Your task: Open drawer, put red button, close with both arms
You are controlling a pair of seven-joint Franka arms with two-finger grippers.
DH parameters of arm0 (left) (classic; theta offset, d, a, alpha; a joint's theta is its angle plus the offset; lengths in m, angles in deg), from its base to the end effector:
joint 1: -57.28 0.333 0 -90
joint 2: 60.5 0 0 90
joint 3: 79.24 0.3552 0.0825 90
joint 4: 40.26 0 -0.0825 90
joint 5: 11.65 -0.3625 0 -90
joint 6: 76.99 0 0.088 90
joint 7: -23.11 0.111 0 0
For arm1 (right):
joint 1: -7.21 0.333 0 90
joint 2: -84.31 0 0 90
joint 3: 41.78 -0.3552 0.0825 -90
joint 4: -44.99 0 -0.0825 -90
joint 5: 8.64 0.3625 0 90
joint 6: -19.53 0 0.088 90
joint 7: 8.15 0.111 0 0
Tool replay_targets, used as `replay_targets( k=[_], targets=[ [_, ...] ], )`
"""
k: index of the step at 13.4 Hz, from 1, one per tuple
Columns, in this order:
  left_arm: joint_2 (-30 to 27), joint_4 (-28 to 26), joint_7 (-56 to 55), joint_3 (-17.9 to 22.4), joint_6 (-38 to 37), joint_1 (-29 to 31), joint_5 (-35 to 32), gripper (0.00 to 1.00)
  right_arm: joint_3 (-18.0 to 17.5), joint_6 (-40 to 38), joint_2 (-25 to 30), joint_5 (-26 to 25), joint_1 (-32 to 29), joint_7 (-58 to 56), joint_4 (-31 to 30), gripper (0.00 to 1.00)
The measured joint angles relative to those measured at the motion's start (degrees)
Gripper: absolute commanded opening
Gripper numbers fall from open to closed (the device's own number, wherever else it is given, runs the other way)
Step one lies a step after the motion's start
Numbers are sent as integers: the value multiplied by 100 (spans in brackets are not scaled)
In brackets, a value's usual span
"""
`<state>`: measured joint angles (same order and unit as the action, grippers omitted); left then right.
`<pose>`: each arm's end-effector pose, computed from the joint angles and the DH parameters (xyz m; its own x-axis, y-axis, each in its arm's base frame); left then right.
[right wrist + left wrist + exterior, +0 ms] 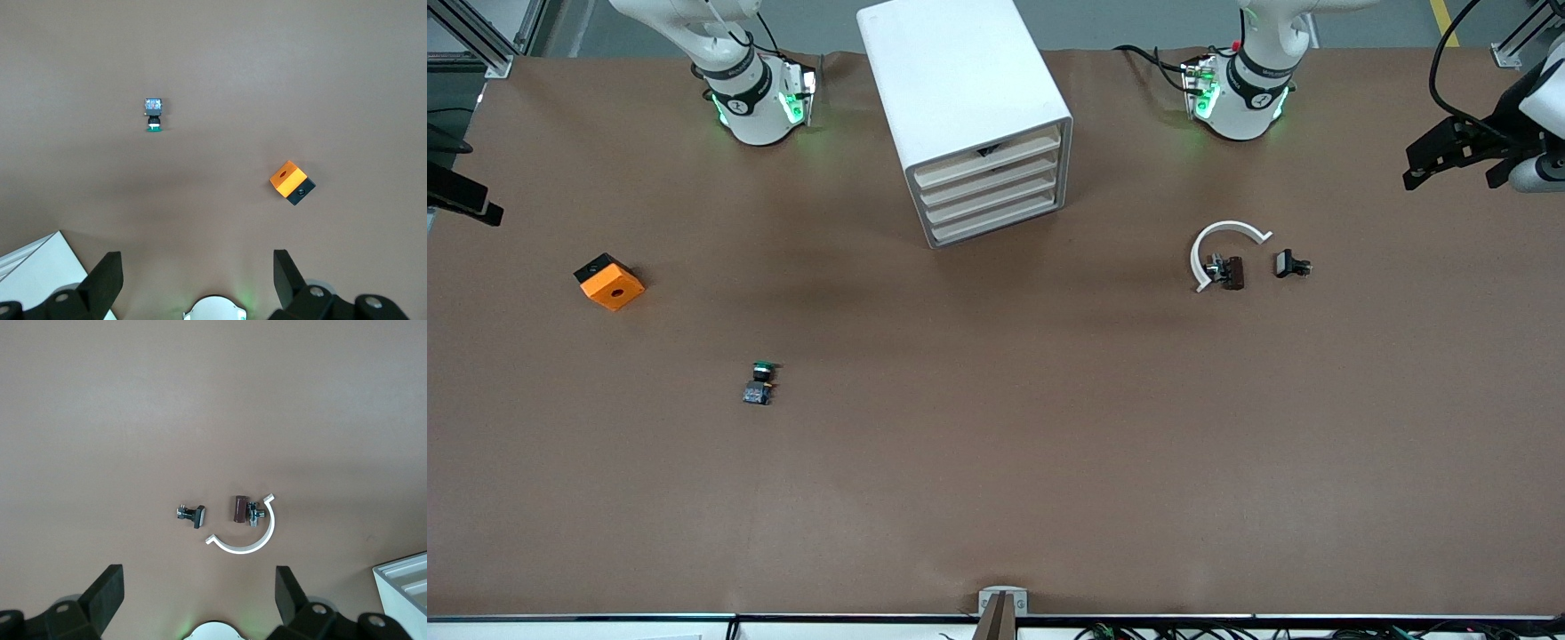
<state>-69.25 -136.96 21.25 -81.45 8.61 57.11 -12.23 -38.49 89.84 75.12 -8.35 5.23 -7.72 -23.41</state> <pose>0.4698 -0.0201 0.6775 0.9991 -0.0076 -0.0406 -0.0083 -0.9998 -0.0173 0.5457 -0.0458 0.7078 0.9872 -0.0973 -0.1264 -0.0974 -0.9952 0.0052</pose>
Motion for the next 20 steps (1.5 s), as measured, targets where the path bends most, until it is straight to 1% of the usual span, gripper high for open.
replay_targets(
  k=[2,4,8,10,13,20],
  targets=[
    [0,-40,-21,-84,6,-1,5,100,0,-28,28,0,-1,0,-155,100],
    [0,-68,-28,-123,11,-1,5,100,3,83,217,0,-6,0,-572,100],
    [0,-111,-28,-123,38,0,5,100,4,874,1067,0,-8,0,-1852,100],
    [0,-125,-28,-123,39,0,5,100,4,1106,1422,0,-8,0,-2317,100],
    [0,-173,-28,-123,39,1,5,100,2,1255,1572,0,-8,0,-2517,100],
    [0,-133,-23,-106,64,3,5,100,-3,1348,1572,0,-8,0,-2569,100]
  ],
)
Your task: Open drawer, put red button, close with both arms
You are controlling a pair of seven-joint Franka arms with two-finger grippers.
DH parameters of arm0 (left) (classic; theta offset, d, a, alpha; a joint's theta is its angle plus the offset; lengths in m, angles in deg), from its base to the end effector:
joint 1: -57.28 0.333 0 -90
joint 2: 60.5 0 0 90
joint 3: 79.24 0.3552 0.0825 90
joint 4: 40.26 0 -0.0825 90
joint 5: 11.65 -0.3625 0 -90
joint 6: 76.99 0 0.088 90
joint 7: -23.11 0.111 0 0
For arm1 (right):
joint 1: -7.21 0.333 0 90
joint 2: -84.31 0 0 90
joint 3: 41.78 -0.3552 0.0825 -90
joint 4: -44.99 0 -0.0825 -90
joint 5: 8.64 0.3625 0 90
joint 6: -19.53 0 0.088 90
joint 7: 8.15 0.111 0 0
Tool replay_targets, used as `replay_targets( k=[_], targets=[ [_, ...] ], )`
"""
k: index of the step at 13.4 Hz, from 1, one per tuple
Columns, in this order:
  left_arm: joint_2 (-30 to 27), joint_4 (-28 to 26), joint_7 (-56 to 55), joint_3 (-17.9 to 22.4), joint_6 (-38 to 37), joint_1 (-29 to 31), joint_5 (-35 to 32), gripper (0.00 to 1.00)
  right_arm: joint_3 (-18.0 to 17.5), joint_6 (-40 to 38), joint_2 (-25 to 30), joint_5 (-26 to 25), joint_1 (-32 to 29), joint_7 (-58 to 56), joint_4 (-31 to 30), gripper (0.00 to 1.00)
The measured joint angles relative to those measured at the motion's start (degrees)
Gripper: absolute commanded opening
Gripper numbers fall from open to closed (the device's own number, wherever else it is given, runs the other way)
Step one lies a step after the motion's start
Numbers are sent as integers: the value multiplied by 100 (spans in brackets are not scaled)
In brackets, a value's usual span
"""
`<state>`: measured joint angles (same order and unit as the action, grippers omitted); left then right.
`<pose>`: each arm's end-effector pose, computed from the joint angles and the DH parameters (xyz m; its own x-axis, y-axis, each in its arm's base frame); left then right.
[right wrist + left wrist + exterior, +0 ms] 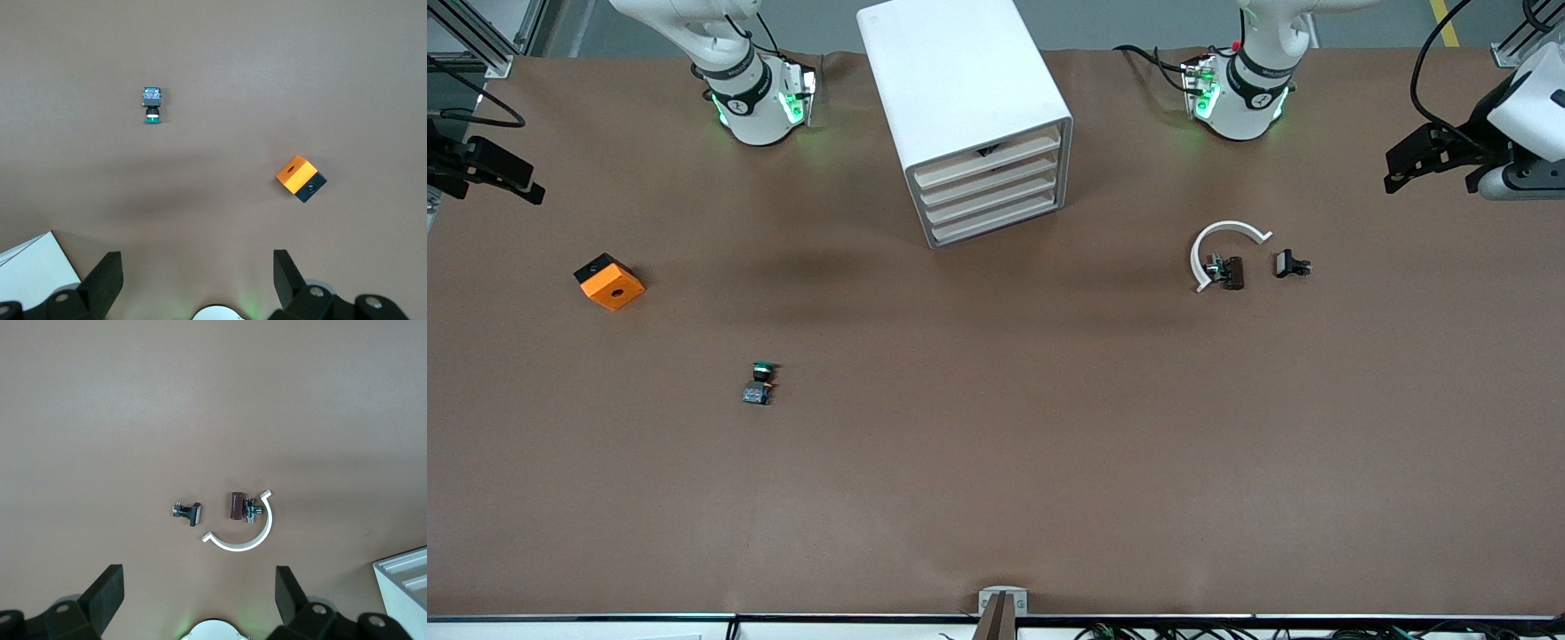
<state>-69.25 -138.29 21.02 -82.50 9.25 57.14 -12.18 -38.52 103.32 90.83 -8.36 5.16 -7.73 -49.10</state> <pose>0.4701 -0.0294 0.6680 0.9984 -0.0211 -0.0526 -0.0221 -0.9996 -0.0198 0.4787 -0.0460 0.6764 0.9930 -0.0983 -0.0662 -0.0992 -0.9950 -0.0109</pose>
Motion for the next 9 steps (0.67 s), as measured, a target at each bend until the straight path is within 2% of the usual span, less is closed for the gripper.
replay_targets(
  k=[9],
  targets=[
    [33,220,5,-12,9,-5,-211,100,-18,100,2,0,0,0,-2,100]
  ],
)
